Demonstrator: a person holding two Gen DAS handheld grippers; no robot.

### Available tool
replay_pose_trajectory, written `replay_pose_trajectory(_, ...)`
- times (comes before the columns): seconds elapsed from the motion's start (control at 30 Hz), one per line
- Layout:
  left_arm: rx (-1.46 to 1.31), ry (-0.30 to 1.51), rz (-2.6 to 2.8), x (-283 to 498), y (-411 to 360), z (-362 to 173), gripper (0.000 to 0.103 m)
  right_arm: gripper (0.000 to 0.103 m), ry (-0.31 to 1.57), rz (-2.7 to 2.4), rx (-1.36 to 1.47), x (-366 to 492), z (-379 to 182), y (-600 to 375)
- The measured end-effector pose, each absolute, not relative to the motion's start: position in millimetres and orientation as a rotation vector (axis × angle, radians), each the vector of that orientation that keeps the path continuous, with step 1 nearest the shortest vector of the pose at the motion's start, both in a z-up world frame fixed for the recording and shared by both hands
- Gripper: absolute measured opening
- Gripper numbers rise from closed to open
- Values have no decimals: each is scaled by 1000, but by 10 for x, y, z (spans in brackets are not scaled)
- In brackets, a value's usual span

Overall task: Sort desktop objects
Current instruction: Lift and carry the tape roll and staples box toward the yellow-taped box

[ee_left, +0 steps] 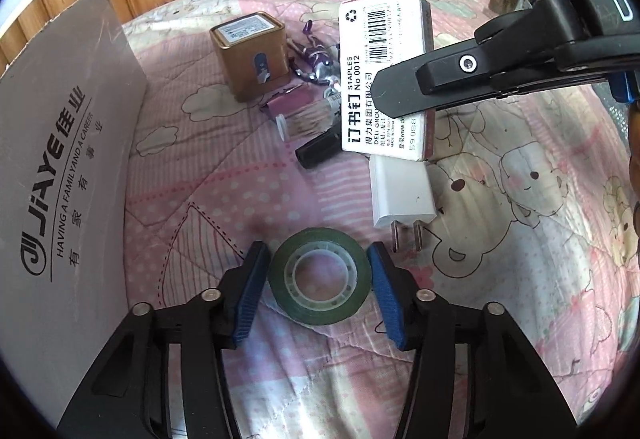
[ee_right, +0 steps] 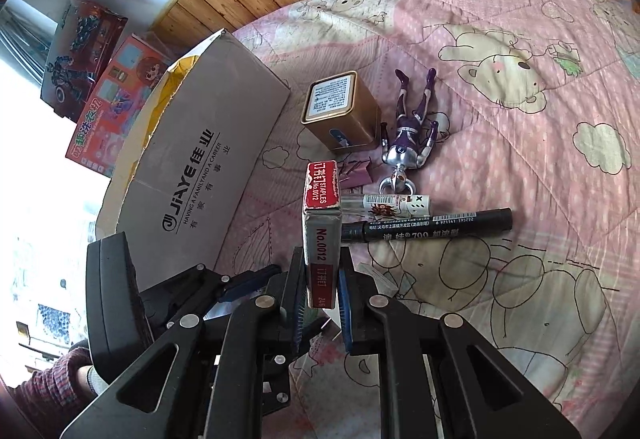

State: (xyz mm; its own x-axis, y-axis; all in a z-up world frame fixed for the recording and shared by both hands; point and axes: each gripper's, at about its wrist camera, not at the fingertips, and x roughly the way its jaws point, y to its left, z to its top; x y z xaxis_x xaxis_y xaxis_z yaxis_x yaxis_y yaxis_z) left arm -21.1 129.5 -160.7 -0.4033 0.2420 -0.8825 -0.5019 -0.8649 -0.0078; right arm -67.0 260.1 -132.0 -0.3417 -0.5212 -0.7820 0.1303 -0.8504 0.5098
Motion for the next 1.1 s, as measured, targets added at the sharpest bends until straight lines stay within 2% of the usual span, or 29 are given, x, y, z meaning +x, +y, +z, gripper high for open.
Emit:
replay_pose_trajectory(0.33, -1394, 288, 2306, -281, 1221, -1393, 49, 15, -522, -2279, 1470, -559, -1215, 2680)
replay_pose_trajectory(0.6, -1346, 230, 2358, -289, 1090, -1113, 49, 15, -632, -2316, 1437, -301, -1155, 2709)
replay_pose_trajectory(1.1, -1356, 20, 2481, 21, 761, -838, 49, 15, -679, -2319, 1394, 145, -961, 2494)
